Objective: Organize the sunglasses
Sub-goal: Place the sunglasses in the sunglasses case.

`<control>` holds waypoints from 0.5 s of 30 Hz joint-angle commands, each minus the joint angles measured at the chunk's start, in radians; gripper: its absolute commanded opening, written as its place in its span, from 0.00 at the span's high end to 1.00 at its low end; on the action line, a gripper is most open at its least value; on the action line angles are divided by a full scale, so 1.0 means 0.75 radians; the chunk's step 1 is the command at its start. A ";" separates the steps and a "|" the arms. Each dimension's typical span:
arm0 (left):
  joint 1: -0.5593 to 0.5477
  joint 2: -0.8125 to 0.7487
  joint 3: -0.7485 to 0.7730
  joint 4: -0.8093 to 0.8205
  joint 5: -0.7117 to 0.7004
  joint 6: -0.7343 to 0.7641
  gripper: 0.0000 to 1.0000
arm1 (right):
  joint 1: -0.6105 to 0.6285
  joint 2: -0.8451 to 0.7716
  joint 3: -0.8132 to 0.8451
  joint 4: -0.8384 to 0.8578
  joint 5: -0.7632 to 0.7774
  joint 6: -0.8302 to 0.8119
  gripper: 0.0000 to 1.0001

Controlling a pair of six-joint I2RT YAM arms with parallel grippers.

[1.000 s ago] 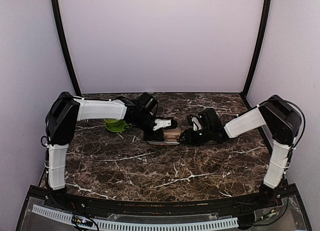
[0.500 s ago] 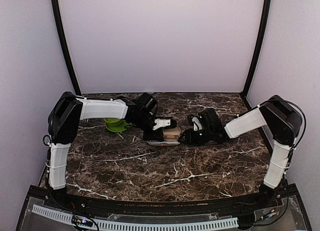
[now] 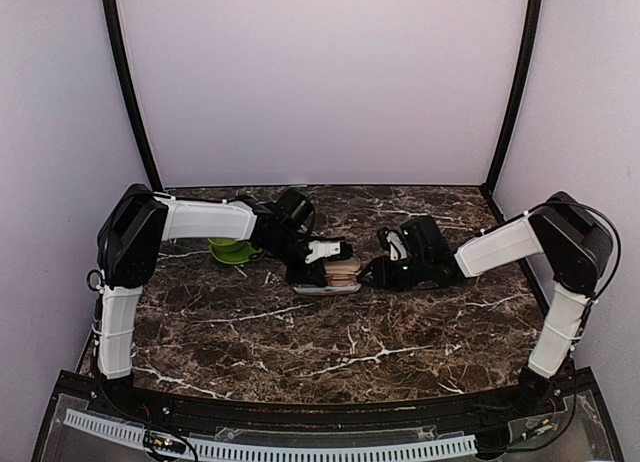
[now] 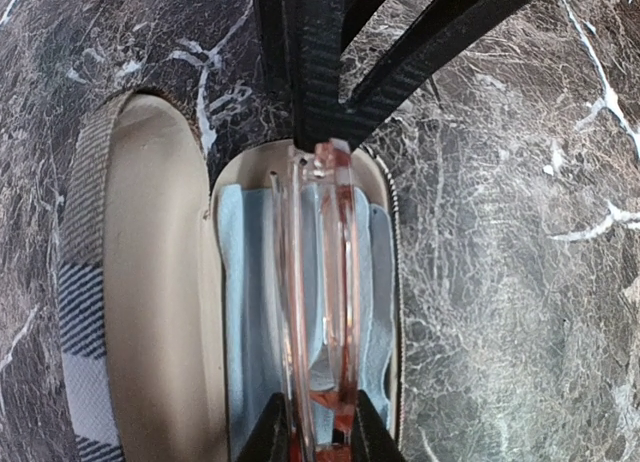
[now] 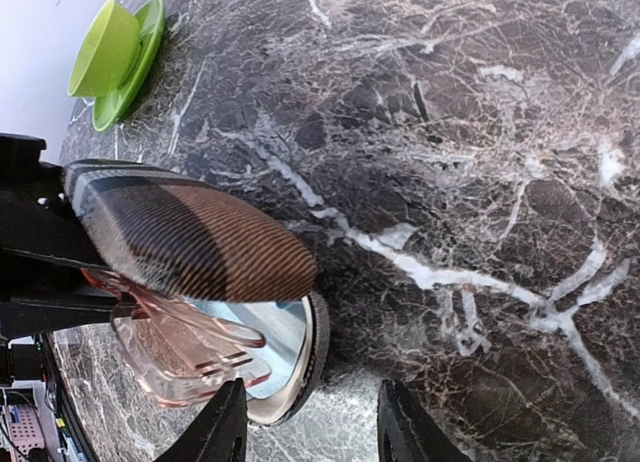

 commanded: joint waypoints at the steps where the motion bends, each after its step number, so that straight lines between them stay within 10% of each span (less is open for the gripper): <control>1: -0.002 0.001 -0.016 0.010 0.065 -0.010 0.85 | -0.006 -0.065 -0.030 0.058 -0.023 -0.041 0.54; 15: -0.003 0.001 -0.024 -0.018 0.109 0.001 0.85 | 0.018 -0.115 -0.092 0.183 -0.103 -0.165 0.51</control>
